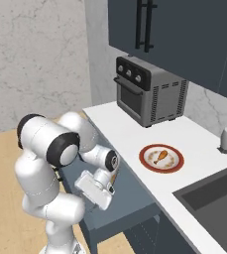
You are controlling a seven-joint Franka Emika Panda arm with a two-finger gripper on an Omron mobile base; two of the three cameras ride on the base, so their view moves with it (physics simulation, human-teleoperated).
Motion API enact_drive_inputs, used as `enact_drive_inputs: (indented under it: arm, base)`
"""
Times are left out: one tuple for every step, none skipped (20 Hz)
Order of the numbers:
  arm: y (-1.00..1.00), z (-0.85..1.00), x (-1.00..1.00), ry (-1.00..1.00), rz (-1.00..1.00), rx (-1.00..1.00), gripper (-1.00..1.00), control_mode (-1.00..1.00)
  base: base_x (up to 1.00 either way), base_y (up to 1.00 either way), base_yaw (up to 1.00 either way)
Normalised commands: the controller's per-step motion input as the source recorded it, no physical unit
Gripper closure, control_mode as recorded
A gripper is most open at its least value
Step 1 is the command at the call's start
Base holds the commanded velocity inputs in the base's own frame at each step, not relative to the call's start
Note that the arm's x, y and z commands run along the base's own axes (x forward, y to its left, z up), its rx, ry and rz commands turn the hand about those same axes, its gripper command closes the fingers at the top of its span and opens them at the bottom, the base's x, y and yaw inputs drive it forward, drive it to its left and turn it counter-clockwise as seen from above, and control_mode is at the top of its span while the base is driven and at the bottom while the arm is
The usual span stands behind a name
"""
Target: Pick up the knife from the drawer and place it on the cutting board. Then place the meat from the plate to the cutting board.
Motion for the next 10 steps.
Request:
enact_drive_inputs:
  arm:
    - [-0.41, 1.0, 0.86, -0.03, 0.37, 0.1, -1.0, -1.0]
    - [-0.44, 1.0, 0.93, -0.02, 0.39, 0.12, -1.0, -1.0]
    - [-0.39, 1.0, 0.94, -0.03, 0.43, 0.13, -1.0, -1.0]
    - [-0.29, 1.0, 1.0, 0.0, 0.48, 0.16, -1.0, -1.0]
    - [-0.21, 0.86, 1.0, 0.0, 0.49, 0.15, -1.0, -1.0]
    - [0.0, 0.27, 1.0, 0.0, 0.51, 0.16, -1.0, -1.0]
    - [0.0, 0.0, 1.0, 0.05, 0.53, 0.15, -1.0, -1.0]
    - [0.0, -0.06, 1.0, 0.05, 0.52, 0.13, -1.0, -1.0]
    - [0.0, -0.32, 1.0, 0.05, 0.54, 0.12, -1.0, -1.0]
    - [0.0, -0.5, 1.0, 0.07, 0.53, 0.11, -1.0, -1.0]
  base:
    - [0.0, 0.0, 0.0]
    - [0.0, 0.0, 0.0]
    - [0.0, 0.0, 0.0]
    - [0.0, 0.0, 0.0]
    - [0.0, 0.0, 0.0]
    - [0.0, 0.0, 0.0]
    - [0.0, 0.0, 0.0]
    - [0.0, 0.0, 0.0]
    - [0.0, 0.0, 0.0]
    - [0.0, 0.0, 0.0]
